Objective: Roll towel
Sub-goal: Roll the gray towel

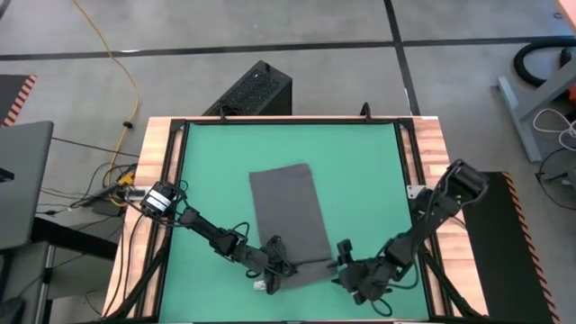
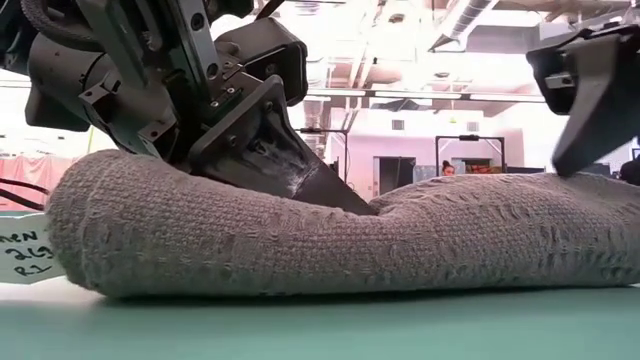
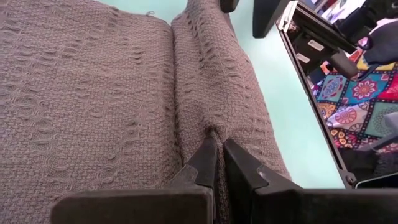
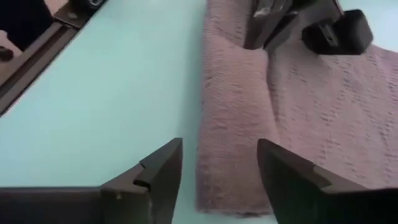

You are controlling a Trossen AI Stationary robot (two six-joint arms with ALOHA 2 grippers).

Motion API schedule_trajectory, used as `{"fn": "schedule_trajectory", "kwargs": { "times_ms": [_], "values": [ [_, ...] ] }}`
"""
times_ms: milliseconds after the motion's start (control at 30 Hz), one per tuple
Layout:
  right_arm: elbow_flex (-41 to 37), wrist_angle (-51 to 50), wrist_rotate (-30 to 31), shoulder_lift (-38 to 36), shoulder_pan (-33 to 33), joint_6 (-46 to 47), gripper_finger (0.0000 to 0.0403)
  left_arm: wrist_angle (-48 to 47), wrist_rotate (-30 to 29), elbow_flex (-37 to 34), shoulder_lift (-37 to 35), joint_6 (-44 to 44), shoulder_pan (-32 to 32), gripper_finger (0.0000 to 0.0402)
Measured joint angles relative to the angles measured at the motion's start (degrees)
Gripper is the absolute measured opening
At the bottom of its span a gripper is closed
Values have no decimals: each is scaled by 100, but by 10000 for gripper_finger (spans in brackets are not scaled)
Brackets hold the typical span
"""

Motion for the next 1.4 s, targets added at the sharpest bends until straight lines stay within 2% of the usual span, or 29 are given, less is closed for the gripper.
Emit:
{"fn": "schedule_trajectory", "kwargs": {
  "times_ms": [200,500,633,767,900,1000,1200,1400],
  "values": [
    [-16,-201,-4,65,-74,14,270,11,1,0,-2,-52,-2,7],
    [-17,-19,130,870,-104,80,271,-15,82,-9,-62,-67,1,74],
    [-17,97,-13,890,-218,96,234,-339,338,-44,-434,163,-2,97],
    [-23,30,-361,713,-378,79,143,-759,285,-59,-1010,527,-13,104],
    [-29,-44,-1093,465,-629,188,40,-1009,-61,-42,-1392,896,-28,105],
    [-37,-85,-1846,298,-899,516,36,-962,-254,-42,-1474,1214,-50,105],
    [-32,-9,-3859,297,-1637,1529,40,-203,-373,-24,-1323,1570,-92,105],
    [-129,0,-5039,295,-2301,2296,41,225,-169,-17,-1037,1592,-112,105]
  ]
}}
